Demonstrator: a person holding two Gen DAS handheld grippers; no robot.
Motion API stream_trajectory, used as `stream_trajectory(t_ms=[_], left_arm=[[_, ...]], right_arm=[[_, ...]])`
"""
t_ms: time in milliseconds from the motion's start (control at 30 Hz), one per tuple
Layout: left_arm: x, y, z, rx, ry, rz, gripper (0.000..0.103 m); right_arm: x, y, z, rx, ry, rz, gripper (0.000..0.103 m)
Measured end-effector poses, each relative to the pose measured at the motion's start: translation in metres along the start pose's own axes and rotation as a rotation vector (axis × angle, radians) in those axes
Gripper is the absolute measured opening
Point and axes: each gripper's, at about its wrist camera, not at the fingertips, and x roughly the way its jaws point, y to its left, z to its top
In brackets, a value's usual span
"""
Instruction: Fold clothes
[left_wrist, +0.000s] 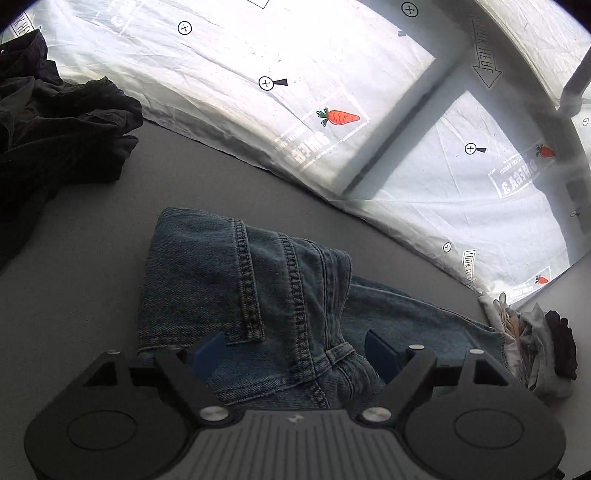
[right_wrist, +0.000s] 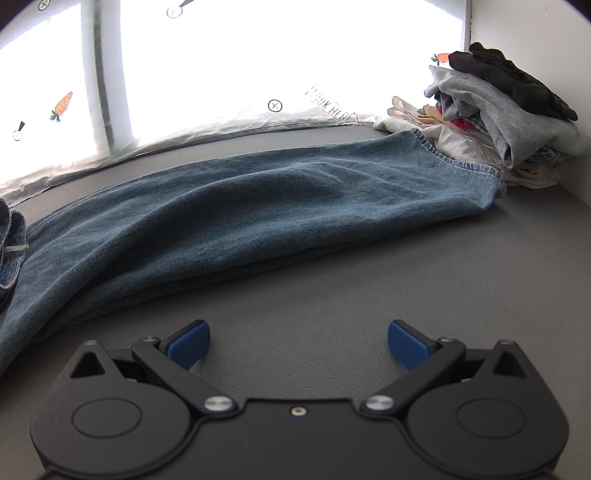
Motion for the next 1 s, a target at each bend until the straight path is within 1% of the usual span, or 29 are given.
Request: stream_trajectory(t_ms=[67, 100, 133, 167, 200, 233, 267, 300, 333, 400, 433, 533, 567, 633, 667, 700, 800, 833, 933, 1000], left_arm=[[-0.003, 0.016, 0.001, -0.021, -0.014, 0.08, 0.089], [-0.002, 0.023, -0.001, -0.03, -0.009, 0.122, 0.091], [0.002, 0.03, -0.005, -0.038, 0.007, 0.165, 0.094], [0.006, 0.037, -0.01, -0.053, 0.034, 0.202, 0.094], [0.011, 0.045, -0.015, -0.071, 0.064, 0.236, 0.094], [0.014, 0.051, -0.02, -0.088, 0.079, 0.246, 0.094], [0.015, 0.058, -0.024, -0.106, 0.087, 0.243, 0.095], [0.016, 0.064, -0.029, -0.123, 0.094, 0.239, 0.1], [0.017, 0.065, -0.03, -0.126, 0.102, 0.242, 0.103], [0.021, 0.063, -0.029, -0.117, 0.117, 0.256, 0.103], [0.022, 0.062, -0.029, -0.113, 0.124, 0.262, 0.103], [0.023, 0.061, -0.027, -0.128, 0.136, 0.277, 0.103], [0.024, 0.061, -0.027, -0.135, 0.14, 0.281, 0.103], [0.024, 0.061, -0.025, -0.148, 0.147, 0.29, 0.103], [0.025, 0.061, -0.025, -0.154, 0.15, 0.294, 0.103], [0.024, 0.062, -0.025, -0.162, 0.151, 0.289, 0.103], [0.021, 0.069, -0.024, -0.194, 0.144, 0.258, 0.103], [0.02, 0.071, -0.023, -0.204, 0.142, 0.247, 0.103], [0.019, 0.074, -0.023, -0.221, 0.139, 0.23, 0.103], [0.02, 0.073, -0.022, -0.219, 0.142, 0.231, 0.103]], right_arm=[[0.002, -0.001, 0.009, 0.007, 0.063, 0.009, 0.103], [0.002, -0.003, 0.015, 0.013, 0.108, 0.026, 0.103], [0.002, -0.006, 0.02, 0.034, 0.135, 0.052, 0.103], [-0.003, -0.014, 0.025, 0.123, 0.147, 0.119, 0.097], [-0.01, -0.022, 0.028, 0.229, 0.138, 0.179, 0.09], [-0.017, -0.029, 0.029, 0.333, 0.12, 0.228, 0.089], [-0.026, -0.032, 0.031, 0.405, 0.089, 0.272, 0.089], [-0.034, -0.034, 0.032, 0.475, 0.058, 0.316, 0.09], [-0.038, -0.031, 0.034, 0.508, 0.038, 0.367, 0.089], [-0.046, -0.025, 0.039, 0.569, -0.001, 0.47, 0.089], [-0.046, -0.019, 0.041, 0.602, -0.002, 0.515, 0.089], [-0.033, 0.004, 0.039, 0.74, 0.043, 0.625, 0.089], [-0.027, 0.012, 0.037, 0.78, 0.075, 0.645, 0.089], [-0.009, 0.036, 0.034, 0.843, 0.185, 0.717, 0.085], [-0.002, 0.045, 0.032, 0.857, 0.226, 0.753, 0.079], [0.006, 0.059, 0.03, 0.865, 0.284, 0.787, 0.076], [0.021, 0.097, 0.027, 0.806, 0.454, 0.768, 0.075], [0.024, 0.106, 0.027, 0.786, 0.498, 0.768, 0.075], [0.025, 0.131, 0.024, 0.729, 0.542, 0.817, 0.074], [0.027, 0.139, 0.025, 0.719, 0.539, 0.812, 0.074]])
